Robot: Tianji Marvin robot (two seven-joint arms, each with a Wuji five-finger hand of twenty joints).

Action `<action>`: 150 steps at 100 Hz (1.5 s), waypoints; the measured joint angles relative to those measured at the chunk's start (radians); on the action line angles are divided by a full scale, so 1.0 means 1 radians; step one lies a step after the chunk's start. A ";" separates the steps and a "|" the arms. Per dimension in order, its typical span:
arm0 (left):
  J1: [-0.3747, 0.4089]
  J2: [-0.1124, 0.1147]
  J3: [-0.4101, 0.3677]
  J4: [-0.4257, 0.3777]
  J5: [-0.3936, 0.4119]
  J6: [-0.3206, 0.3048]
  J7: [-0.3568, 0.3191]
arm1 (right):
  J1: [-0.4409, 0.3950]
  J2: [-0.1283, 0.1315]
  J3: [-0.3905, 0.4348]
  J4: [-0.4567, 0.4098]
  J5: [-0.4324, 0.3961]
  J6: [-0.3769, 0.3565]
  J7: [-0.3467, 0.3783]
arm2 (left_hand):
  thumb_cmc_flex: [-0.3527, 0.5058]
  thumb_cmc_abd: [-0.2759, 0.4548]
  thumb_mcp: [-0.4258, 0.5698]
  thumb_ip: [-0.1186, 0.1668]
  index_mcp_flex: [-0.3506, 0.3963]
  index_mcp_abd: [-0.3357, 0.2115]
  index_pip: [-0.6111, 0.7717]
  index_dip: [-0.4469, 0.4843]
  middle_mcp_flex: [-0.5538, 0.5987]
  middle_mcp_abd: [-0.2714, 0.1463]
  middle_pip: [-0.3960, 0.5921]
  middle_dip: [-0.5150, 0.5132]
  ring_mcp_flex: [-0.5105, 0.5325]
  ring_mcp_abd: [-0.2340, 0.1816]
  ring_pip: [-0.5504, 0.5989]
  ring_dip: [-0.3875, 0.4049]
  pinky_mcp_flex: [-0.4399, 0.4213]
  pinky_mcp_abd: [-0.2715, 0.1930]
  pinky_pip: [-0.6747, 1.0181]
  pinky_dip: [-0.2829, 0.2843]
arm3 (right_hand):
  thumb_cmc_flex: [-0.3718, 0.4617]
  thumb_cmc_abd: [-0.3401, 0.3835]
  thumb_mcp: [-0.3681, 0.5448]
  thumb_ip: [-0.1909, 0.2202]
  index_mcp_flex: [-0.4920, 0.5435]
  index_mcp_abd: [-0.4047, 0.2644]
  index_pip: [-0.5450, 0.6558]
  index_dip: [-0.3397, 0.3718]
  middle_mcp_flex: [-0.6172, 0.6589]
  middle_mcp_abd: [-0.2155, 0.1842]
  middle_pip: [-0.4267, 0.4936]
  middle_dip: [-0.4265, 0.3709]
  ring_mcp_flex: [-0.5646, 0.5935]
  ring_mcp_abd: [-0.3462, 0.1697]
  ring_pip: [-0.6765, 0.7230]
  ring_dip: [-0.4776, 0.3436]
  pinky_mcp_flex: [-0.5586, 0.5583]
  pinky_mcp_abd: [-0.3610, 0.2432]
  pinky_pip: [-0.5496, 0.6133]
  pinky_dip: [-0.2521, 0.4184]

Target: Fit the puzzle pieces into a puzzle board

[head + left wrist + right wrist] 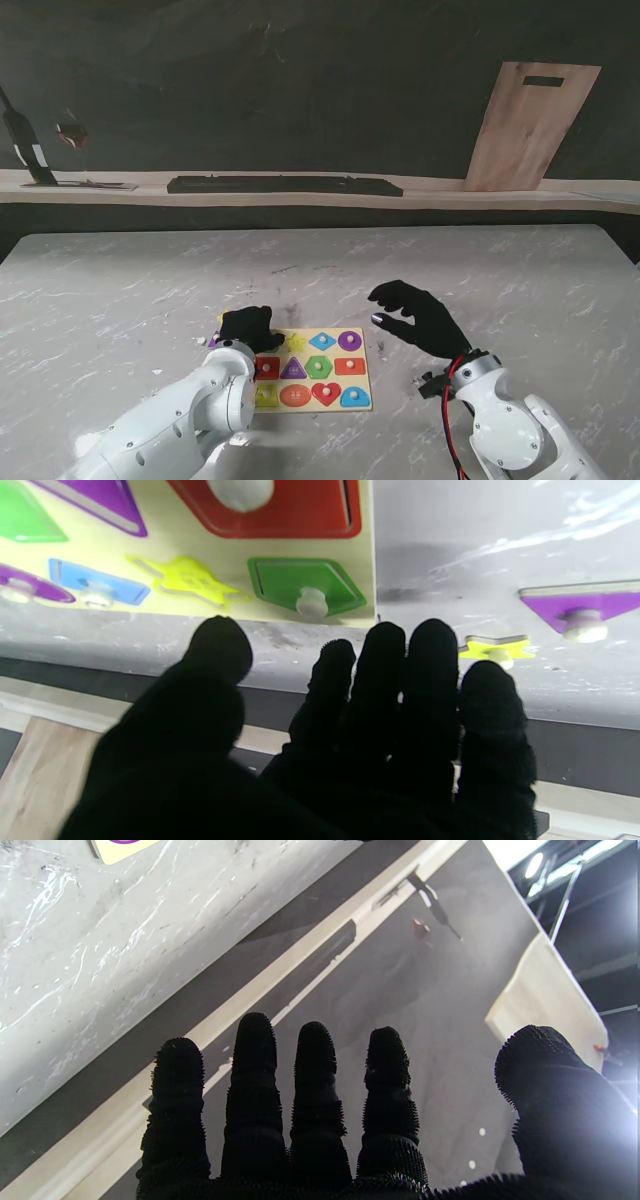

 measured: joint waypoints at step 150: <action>-0.074 0.086 -0.079 0.119 0.171 -0.136 -0.143 | 0.008 0.000 -0.004 0.007 -0.008 0.005 -0.004 | 0.167 -0.009 0.156 0.018 -0.078 -0.087 -0.137 -0.060 -0.288 -0.041 -0.210 -0.099 -0.236 -0.037 -0.191 0.090 -0.217 0.000 -0.112 -0.046 | 0.000 0.000 0.000 0.000 0.018 0.000 0.000 0.000 0.009 0.000 0.001 0.000 0.000 0.000 0.000 0.000 0.000 0.000 0.000 0.000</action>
